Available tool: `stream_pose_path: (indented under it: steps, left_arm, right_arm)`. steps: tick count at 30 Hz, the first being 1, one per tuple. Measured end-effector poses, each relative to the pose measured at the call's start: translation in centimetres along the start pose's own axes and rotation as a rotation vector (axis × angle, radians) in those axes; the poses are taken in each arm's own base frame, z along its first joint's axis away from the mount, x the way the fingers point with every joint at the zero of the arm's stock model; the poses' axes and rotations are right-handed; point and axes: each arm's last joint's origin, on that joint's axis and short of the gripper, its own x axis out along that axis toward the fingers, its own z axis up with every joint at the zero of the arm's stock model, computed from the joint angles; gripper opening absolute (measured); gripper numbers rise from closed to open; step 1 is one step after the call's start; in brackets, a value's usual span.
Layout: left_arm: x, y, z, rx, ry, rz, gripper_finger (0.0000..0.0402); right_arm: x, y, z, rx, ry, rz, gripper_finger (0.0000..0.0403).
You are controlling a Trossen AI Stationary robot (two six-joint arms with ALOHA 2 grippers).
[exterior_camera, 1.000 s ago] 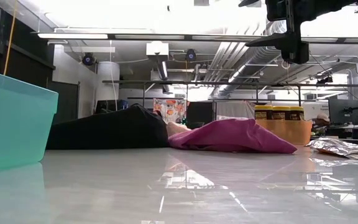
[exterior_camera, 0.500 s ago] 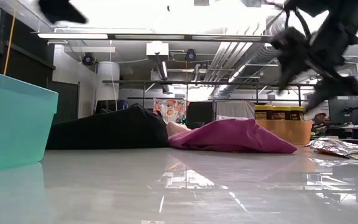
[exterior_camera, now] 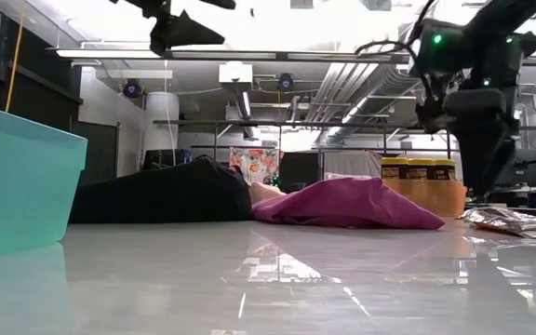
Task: Sort spices by type
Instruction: Put the bottom orange seasoning bag into the transparent bin
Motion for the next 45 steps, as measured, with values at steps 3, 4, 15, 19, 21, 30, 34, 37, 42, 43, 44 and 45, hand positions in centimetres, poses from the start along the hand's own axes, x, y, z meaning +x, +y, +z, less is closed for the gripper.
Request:
stream_pose_path:
  steps: [3,4,15,19,21,30,34,37,42,43,44,45]
  left_arm:
    - [0.3,0.3,0.6,-0.067,-0.052,0.008,0.0287]
    - [0.3,0.4,0.8,-0.08,-0.071,0.007,0.0287]
    - [0.7,1.5,1.8,-0.113,-0.156,0.081,0.0287]
    - [0.8,1.9,2.0,-0.05,-0.158,0.1,0.0287]
    - [0.7,2.2,2.2,-0.02,-0.165,0.113,0.0287]
    - [0.8,4.2,3.1,0.025,-0.149,0.083,0.0287]
    - [1.0,4.9,3.1,0.032,-0.125,0.056,0.0287]
    - [1.1,5.2,3.2,0.032,-0.109,0.01,0.0287]
    - [1.2,5.7,3.3,0.029,-0.107,0.004,0.0287]
    - [1.2,5.8,3.4,0.028,-0.107,0.008,0.0287]
    - [1.2,5.8,3.4,0.027,-0.108,0.011,0.0287]
    - [1.2,5.9,3.4,0.026,-0.109,0.014,0.0287]
  right_arm:
    - [1.0,-0.1,0.3,-0.101,0.07,0.004,0.0291]
    - [1.4,-0.2,0.3,-0.132,0.097,0.005,0.0291]
    - [3.3,-0.2,0.6,-0.199,0.198,0.001,0.0202]
    - [2.8,-0.2,0.6,-0.168,0.195,-0.002,0.0088]
    - [1.7,0.1,0.9,-0.153,0.191,-0.006,0.0028]
    - [-10.4,3.5,2.9,-0.137,-0.061,0.027,0.0008]
    - [-15.8,5.6,1.7,-0.159,-0.163,0.178,0.001]
    - [-18.0,6.7,-0.2,-0.147,-0.137,0.238,0.0005]
    - [-17.9,8.1,-4.2,-0.157,0.156,0.253,0.0004]
    - [-17.7,8.4,-5.0,-0.168,0.21,0.266,0.0005]
    - [-17.3,8.8,-5.6,-0.178,0.258,0.279,0.0005]
    - [-16.8,9.2,-6.2,-0.187,0.296,0.295,0.0004]
